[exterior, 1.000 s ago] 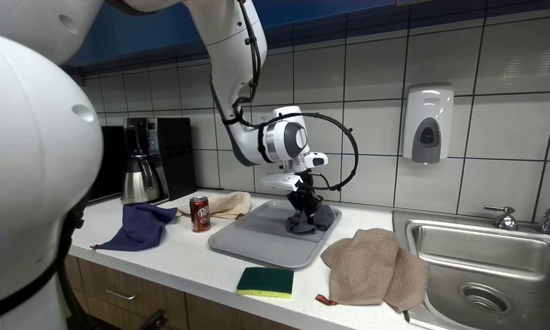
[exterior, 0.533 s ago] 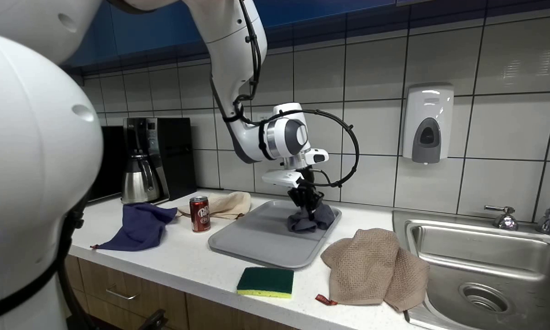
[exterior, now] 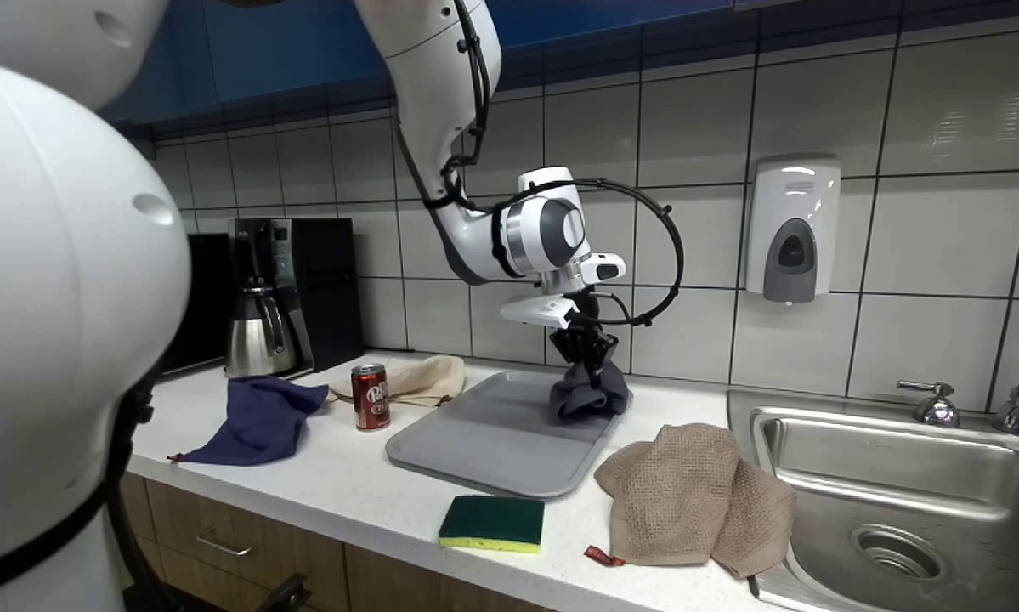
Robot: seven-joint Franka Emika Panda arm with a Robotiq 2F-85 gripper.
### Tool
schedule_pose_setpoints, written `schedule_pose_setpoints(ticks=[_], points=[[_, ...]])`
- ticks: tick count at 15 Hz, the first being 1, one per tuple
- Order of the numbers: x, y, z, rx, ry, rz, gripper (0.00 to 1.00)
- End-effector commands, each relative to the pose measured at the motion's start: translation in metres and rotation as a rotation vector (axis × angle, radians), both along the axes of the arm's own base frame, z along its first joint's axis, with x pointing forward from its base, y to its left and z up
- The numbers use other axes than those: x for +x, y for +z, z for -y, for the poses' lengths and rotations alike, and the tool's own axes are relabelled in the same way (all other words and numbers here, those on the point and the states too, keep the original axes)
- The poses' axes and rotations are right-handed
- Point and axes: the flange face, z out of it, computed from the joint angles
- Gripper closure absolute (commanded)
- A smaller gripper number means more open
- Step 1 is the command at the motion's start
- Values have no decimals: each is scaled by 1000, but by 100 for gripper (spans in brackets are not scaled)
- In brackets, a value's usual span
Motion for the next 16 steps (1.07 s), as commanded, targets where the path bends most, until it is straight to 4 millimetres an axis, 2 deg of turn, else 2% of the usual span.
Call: schedule_pose_setpoints(ticks=[1, 16], points=[[-5, 22, 19, -8, -41, 33, 97], [-17, 52, 95, -59, -208, 90, 97]])
